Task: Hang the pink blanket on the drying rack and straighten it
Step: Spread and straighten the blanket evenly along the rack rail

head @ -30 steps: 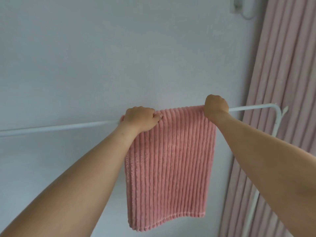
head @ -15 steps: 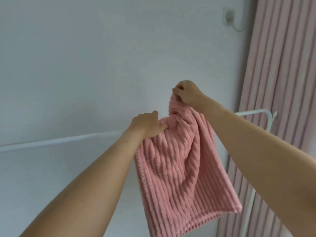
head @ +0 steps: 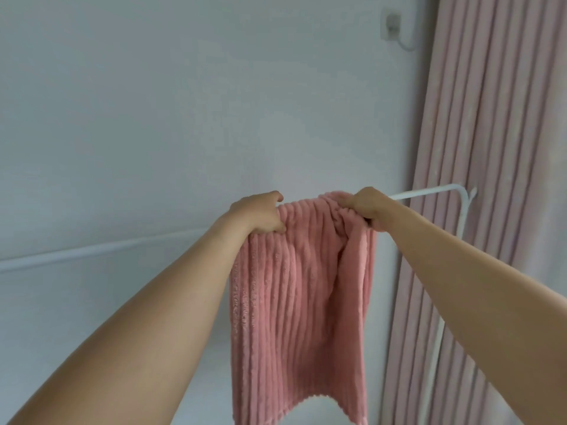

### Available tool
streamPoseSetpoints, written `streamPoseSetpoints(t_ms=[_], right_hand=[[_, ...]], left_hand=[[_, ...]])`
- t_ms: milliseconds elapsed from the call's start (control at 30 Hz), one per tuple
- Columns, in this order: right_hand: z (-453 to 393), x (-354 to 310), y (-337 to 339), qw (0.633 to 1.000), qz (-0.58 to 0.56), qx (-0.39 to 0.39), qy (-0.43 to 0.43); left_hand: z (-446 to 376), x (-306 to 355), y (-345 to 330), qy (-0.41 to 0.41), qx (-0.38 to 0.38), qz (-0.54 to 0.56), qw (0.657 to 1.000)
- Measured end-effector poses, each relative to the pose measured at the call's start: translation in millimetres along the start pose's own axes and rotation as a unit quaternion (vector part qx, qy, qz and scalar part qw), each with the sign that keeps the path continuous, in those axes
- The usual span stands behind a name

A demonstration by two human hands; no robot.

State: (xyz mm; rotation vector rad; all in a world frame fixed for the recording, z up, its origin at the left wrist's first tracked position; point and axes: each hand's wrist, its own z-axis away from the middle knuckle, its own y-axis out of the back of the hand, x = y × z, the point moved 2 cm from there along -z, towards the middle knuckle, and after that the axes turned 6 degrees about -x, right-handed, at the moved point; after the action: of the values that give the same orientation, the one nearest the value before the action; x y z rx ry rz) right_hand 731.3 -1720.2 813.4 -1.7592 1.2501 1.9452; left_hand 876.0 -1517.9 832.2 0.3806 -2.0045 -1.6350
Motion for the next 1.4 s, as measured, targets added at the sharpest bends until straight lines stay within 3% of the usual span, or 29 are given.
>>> streamPoseSetpoints(t_ms=[67, 133, 233, 300, 367, 433, 467, 500, 533, 600, 667, 767, 900, 1033, 1133, 1200, 1267, 1333, 1400], right_hand=[[-2.5, -5.0, 5.6, 0.983, 0.115, 0.117, 0.077], [1.7, -17.2, 2.8, 0.963, 0.08, 0.213, 0.147], [7.1, -41.5, -16.7, 0.954, -0.203, 0.129, 0.18], [18.9, -62.3, -41.5, 0.947, -0.239, 0.041, 0.212], [39.8, -71.2, -72.2, 0.939, -0.214, -0.095, 0.25], [53.1, -62.2, -91.5, 0.92, -0.241, -0.189, 0.243], [51.9, -54.3, -93.7, 0.919, -0.277, -0.163, 0.23], [45.4, -46.2, -90.2, 0.925, -0.301, -0.085, 0.216], [37.4, -38.5, -83.0, 0.935, -0.287, 0.016, 0.208], [22.6, -29.5, -65.5, 0.957, -0.134, 0.169, 0.193], [14.1, -28.4, -60.3, 0.965, 0.073, 0.161, 0.196], [7.8, -32.0, -67.0, 0.944, 0.251, 0.08, 0.198], [2.9, -28.9, -71.7, 0.931, 0.304, 0.109, 0.167], [4.2, -19.8, -78.5, 0.915, 0.339, 0.151, 0.159], [26.0, -37.1, -101.6, 0.93, 0.269, 0.2, 0.15], [62.3, -57.4, -132.3, 0.918, 0.159, 0.302, 0.203], [105.0, -76.4, -170.2, 0.895, 0.079, 0.34, 0.278], [137.0, -88.7, -214.2, 0.884, 0.142, 0.31, 0.32], [150.1, -89.0, -247.2, 0.855, 0.276, 0.305, 0.315]], left_hand=[[-1.7, 6.4, -2.7, 0.003, 0.01, -0.056, 0.998], [-5.5, 10.3, -4.5, 0.007, 0.007, -0.076, 0.997], [-9.3, 7.4, -2.1, 0.004, -0.02, 0.011, 1.0], [-8.9, 4.2, 1.4, -0.032, -0.029, 0.137, 0.99], [-7.9, -3.8, 5.0, -0.084, -0.022, 0.26, 0.962], [-4.5, -15.0, 10.4, -0.13, -0.002, 0.321, 0.938], [-2.5, -20.2, 12.6, -0.144, 0.015, 0.319, 0.937], [-1.7, -23.8, 13.1, -0.148, 0.034, 0.308, 0.939], [0.4, -25.0, 13.5, -0.145, 0.049, 0.299, 0.942], [2.3, -22.2, 14.0, -0.143, 0.062, 0.285, 0.946], [3.8, -17.3, 14.1, -0.148, 0.074, 0.244, 0.956], [5.2, -18.0, 15.0, -0.145, 0.099, 0.144, 0.974], [18.2, -38.5, 33.0, -0.159, 0.142, 0.115, 0.97], [38.2, -77.9, 56.3, -0.119, 0.167, 0.061, 0.977], [52.2, -100.2, 61.7, -0.129, 0.099, 0.027, 0.986], [57.0, -113.8, 63.9, -0.154, -0.017, 0.048, 0.987], [60.0, -123.0, 66.8, -0.169, -0.1, 0.06, 0.979], [65.9, -136.2, 74.0, -0.179, -0.134, 0.048, 0.974], [72.5, -147.3, 79.6, -0.175, -0.149, 0.049, 0.972]])
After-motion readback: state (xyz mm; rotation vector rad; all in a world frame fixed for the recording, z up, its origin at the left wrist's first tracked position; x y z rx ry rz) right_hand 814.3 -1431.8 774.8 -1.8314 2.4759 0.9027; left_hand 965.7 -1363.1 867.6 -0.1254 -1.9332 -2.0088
